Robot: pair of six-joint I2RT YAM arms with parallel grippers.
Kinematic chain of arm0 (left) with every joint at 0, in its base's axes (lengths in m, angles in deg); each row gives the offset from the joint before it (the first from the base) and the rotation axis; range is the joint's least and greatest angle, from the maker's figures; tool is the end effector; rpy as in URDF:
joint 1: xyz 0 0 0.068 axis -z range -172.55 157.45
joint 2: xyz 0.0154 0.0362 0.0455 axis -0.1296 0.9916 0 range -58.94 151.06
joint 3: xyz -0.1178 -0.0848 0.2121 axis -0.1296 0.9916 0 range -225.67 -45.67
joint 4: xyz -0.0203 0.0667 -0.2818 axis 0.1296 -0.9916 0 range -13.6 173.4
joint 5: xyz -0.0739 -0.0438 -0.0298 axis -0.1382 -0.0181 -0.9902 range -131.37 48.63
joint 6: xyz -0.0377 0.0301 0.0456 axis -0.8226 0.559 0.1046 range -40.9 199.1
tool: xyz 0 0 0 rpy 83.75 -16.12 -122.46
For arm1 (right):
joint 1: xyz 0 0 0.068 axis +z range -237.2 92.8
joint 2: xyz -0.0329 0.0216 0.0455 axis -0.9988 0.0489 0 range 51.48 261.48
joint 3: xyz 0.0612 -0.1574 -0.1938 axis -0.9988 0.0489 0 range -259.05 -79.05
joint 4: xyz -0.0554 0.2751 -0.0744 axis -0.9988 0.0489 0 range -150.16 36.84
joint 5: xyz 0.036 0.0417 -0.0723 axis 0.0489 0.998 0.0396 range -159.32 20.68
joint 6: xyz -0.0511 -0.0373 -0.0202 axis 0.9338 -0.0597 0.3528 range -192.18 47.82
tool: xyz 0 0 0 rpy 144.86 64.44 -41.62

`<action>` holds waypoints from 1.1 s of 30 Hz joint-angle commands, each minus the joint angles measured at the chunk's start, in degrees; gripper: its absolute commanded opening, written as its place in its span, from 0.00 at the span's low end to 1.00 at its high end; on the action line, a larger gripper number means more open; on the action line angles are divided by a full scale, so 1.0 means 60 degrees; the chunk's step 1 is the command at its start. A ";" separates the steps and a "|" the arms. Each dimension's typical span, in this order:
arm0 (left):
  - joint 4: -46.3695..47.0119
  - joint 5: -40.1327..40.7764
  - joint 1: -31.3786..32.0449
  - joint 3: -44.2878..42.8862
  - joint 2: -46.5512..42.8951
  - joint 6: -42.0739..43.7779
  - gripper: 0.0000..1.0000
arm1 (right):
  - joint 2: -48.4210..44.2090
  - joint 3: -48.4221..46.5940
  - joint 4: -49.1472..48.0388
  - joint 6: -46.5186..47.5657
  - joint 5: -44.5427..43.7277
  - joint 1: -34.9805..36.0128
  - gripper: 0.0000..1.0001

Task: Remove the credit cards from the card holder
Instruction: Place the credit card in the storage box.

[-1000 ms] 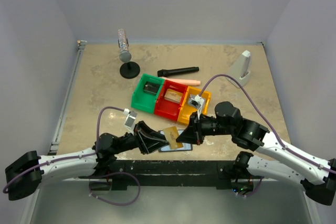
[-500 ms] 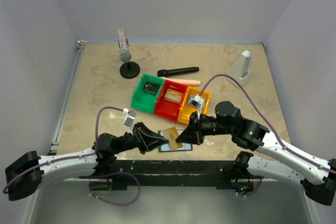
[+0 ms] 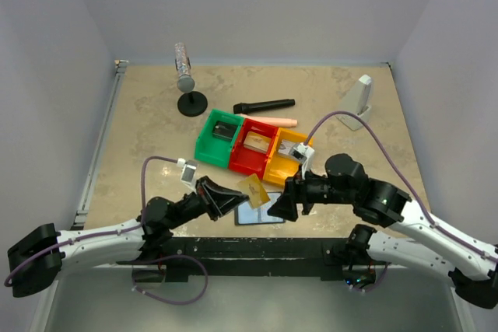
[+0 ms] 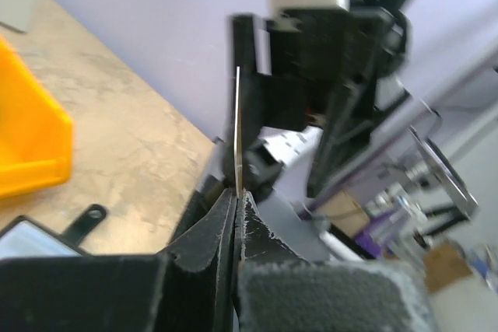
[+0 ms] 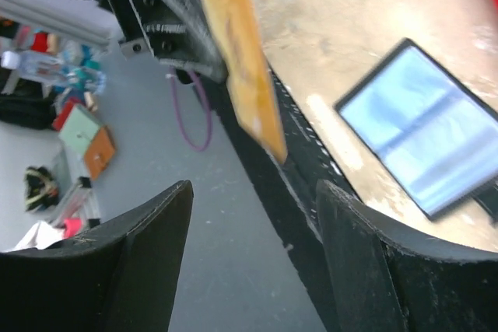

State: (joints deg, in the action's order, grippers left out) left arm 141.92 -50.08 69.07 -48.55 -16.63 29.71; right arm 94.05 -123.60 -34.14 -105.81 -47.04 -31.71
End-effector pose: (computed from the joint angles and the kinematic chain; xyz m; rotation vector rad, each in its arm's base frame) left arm 0.0912 -0.1858 0.1927 0.3081 1.4226 -1.7376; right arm 0.1099 0.1950 0.3005 -0.7001 2.1276 1.3232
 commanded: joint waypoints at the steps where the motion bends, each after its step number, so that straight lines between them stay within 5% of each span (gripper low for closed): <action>1: -0.1266 0.3261 -0.0017 0.0687 0.0185 -0.0893 0.00 | -0.0969 -0.0587 0.1944 0.0609 -0.2186 -0.0004 0.70; 9: -0.2181 0.7045 -0.0104 -0.1247 0.2057 -0.1744 0.00 | -0.2640 0.0540 0.2167 -0.0035 -0.3434 -0.0004 0.70; 17: -0.1492 0.7705 -0.0793 -0.2581 0.4242 -0.2885 0.00 | -0.3387 0.1053 0.2299 -0.0313 -0.3479 -0.0004 0.69; 33: -0.3118 0.8249 -0.1116 -0.4881 0.6293 -0.4219 0.00 | -0.4150 0.1068 0.2665 -0.0064 -0.3685 -0.0004 0.68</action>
State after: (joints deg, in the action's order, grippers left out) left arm 124.30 -2.38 63.22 -74.40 18.82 7.83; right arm 70.84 -116.06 -18.12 -106.94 -67.37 -31.71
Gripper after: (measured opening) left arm 0.017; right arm 0.683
